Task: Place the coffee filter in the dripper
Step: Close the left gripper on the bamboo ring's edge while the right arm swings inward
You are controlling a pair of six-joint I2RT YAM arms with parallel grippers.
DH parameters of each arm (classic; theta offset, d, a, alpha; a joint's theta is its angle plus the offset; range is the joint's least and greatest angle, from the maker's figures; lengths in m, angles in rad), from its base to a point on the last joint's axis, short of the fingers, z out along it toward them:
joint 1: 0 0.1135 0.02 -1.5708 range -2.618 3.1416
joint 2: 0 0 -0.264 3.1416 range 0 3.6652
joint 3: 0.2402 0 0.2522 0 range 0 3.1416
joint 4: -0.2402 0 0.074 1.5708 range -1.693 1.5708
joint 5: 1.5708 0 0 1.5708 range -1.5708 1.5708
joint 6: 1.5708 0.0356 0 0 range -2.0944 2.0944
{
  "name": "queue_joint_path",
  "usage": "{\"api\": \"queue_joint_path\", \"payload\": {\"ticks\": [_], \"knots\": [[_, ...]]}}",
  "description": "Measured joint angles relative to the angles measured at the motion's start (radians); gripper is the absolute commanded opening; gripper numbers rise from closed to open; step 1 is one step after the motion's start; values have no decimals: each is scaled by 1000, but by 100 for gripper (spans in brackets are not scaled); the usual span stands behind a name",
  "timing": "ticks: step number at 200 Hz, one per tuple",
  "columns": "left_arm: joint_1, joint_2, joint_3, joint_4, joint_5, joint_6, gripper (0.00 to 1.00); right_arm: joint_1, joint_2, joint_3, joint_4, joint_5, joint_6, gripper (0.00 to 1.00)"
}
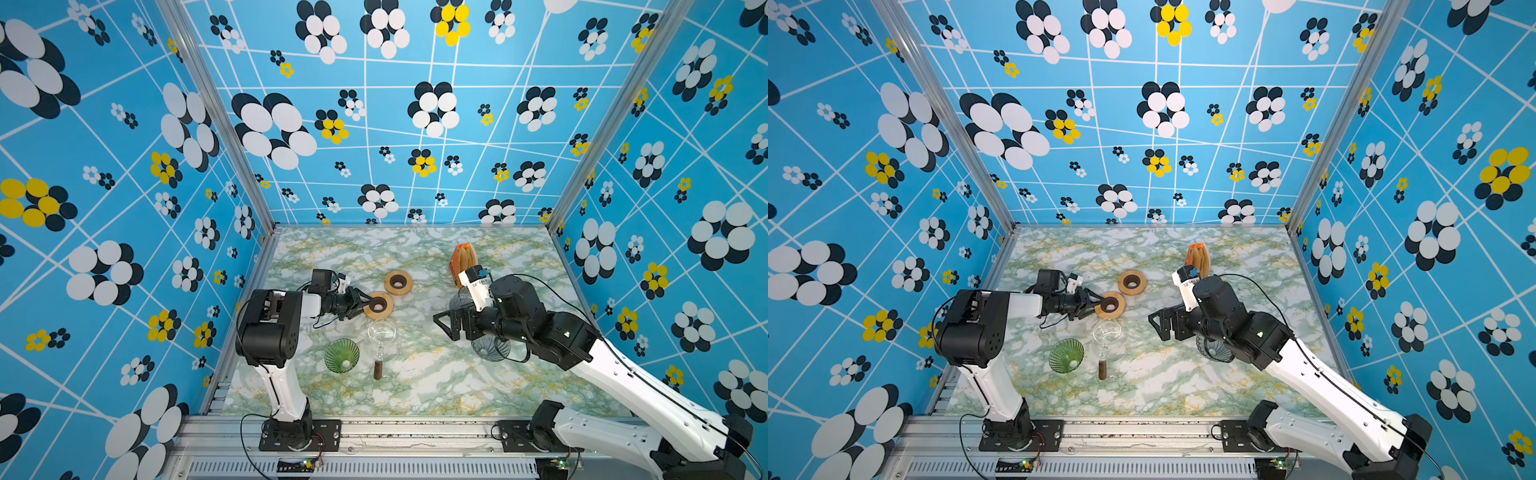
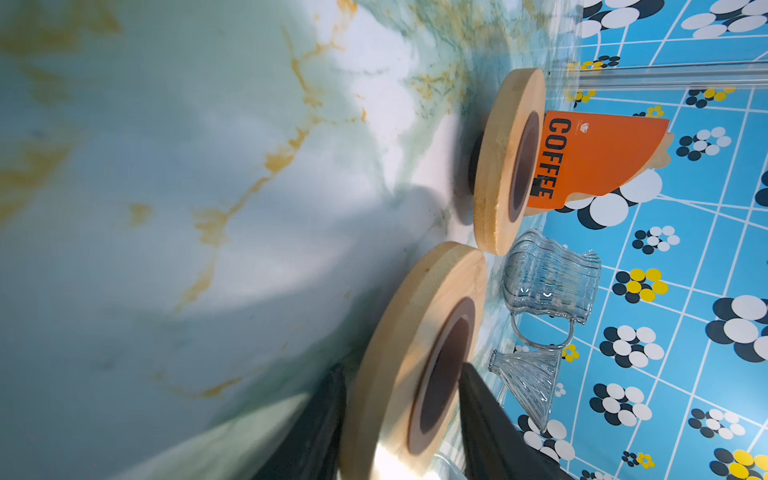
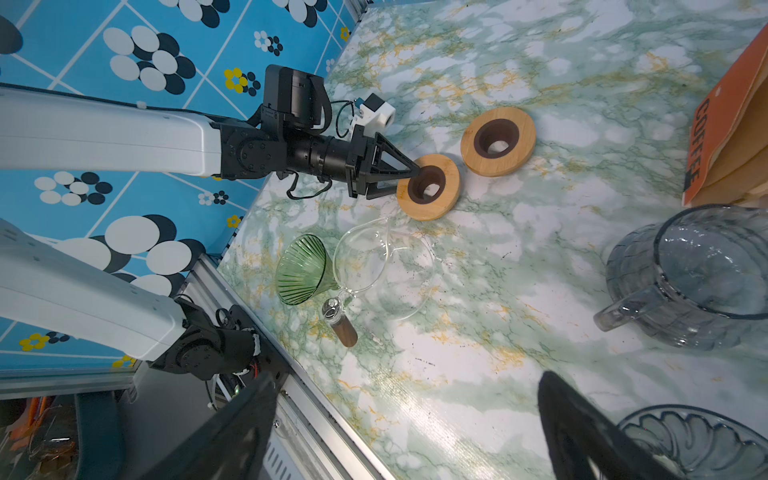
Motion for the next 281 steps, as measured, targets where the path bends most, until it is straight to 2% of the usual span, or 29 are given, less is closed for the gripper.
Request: {"api": "queue_joint_path", "payload": {"ticks": [11, 15, 23, 132, 219, 281], "knots": [[-1, 1, 0, 2, 1, 0, 44, 0, -2, 2, -2, 6, 0, 99], [-1, 2, 0, 3, 0, 0, 40, 0, -2, 2, -2, 9, 0, 100], [-3, 3, 0, 5, -2, 0, 38, 0, -3, 3, -2, 12, 0, 99], [-21, 16, 0, 74, -3, -31, 24, 0, -6, 3, -16, 19, 4, 99], [-30, -79, 6, -32, -83, -22, 12, 0, -21, 3, -21, 20, 20, 99], [-29, -158, 13, -68, -98, -23, 8, 0, -62, -10, -24, 24, 23, 100]]}}
